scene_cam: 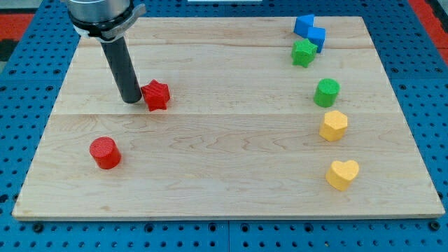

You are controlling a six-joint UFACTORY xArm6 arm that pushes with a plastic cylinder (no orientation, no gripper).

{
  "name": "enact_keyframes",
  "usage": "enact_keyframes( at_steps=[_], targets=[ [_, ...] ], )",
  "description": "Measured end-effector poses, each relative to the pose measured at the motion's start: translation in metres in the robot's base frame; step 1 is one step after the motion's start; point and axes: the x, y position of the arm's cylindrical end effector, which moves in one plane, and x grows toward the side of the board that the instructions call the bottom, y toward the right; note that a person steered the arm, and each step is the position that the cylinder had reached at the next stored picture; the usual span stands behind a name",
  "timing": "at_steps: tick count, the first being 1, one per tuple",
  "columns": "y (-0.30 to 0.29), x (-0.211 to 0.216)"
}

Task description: Place the red star to the bottom of the green star

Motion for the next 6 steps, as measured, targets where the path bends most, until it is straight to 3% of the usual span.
enact_keyframes(
  at_steps=[5,6],
  targets=[
    [0.232,-0.055],
    [0.244,-0.056]
  ],
)
